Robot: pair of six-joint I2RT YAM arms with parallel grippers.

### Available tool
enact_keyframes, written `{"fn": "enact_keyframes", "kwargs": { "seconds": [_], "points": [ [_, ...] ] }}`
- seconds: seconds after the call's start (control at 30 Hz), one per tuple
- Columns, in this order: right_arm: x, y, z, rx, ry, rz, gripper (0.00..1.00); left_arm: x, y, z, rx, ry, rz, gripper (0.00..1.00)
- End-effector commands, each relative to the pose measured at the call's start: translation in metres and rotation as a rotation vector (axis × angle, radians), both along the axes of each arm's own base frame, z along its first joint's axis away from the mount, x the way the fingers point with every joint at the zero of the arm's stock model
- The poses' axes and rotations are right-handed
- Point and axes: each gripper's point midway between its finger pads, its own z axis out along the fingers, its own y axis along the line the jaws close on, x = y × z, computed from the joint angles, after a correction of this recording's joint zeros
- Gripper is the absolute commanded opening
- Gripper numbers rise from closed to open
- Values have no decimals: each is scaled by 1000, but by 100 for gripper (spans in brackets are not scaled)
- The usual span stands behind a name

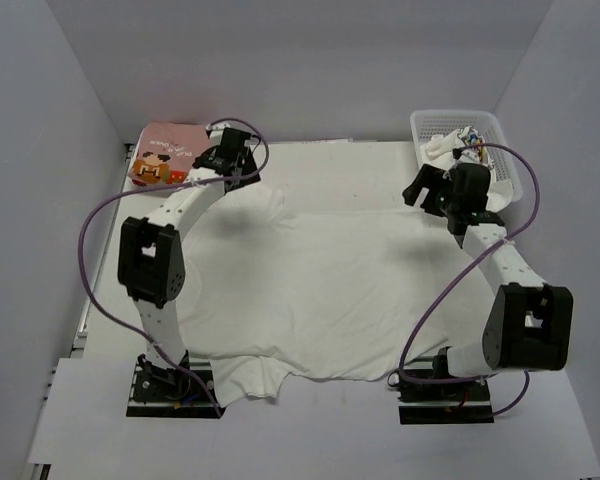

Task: Fold and stack the t-shirts
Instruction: Flatten out the tshirt

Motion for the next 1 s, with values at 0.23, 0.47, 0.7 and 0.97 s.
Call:
{"fn": "enact_keyframes", "kwargs": {
  "seconds": [0.23, 0.47, 0.7, 0.97],
  "points": [
    [-61, 37, -62, -80, 181, 70, 90, -83, -18, -27, -116, 59, -175, 100],
    [-65, 49, -110, -154, 337, 65, 90, -80, -26, -83, -104, 169, -212, 100],
    [-44, 59, -149, -216, 469, 49, 90, -39, -27, -130, -63, 264, -218, 100],
    [26, 60, -161, -280, 531, -4, 90, 27, -31, -170, -28, 337, -231, 100]
  ]
}}
